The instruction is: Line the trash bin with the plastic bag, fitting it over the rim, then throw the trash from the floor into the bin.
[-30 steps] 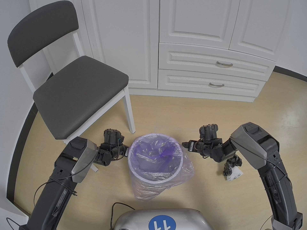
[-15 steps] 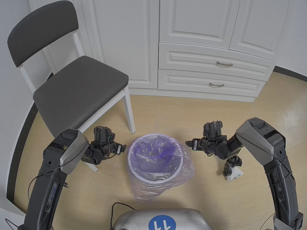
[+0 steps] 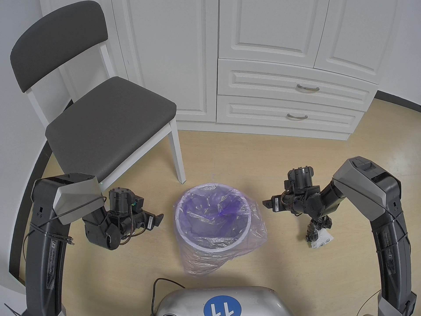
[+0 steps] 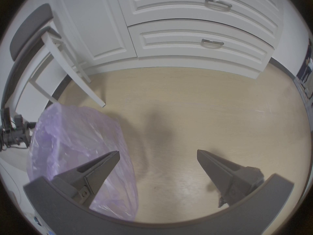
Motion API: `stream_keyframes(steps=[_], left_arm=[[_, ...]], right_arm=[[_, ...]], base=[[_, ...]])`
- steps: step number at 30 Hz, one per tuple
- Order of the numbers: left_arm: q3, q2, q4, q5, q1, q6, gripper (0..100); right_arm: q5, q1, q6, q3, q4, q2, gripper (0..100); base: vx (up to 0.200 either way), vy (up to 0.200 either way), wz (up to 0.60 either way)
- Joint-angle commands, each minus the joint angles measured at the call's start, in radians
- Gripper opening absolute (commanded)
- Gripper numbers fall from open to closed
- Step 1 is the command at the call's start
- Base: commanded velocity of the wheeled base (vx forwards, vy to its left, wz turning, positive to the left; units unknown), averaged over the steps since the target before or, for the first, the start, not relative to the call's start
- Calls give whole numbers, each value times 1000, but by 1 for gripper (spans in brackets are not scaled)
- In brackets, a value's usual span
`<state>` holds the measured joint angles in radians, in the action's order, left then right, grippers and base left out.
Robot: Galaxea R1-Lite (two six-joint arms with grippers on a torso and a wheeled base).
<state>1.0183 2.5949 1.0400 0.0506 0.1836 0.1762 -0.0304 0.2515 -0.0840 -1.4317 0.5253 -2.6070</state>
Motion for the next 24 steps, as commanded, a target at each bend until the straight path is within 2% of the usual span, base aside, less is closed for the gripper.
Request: stream_keyframes(steps=[1,4,10,17,20,21,24], left_arm=[[-244,-130,192,3,-4,-6,100],[-294,-124,268,3,-3,-15,100],[-337,-122,338,6,-4,-23,100],[-348,-108,391,12,-3,-34,100],[-349,-105,405,12,0,-47,100],[-351,-102,416,12,0,-52,100],[-356,-99,442,12,0,-55,100]], right_arm=[[14,-24,125,139,-18,79,100],[17,-14,171,175,-42,93,100],[73,55,173,246,-41,99,100],[73,92,168,197,-47,50,100],[75,92,167,128,-131,38,100],[75,88,165,50,-220,24,100],[75,75,162,-78,-335,-11,100]], base=[[0,0,0],[0,0,0],[0,0,0],[0,0,0],[0,0,0],[0,0,0],[0,0,0]])
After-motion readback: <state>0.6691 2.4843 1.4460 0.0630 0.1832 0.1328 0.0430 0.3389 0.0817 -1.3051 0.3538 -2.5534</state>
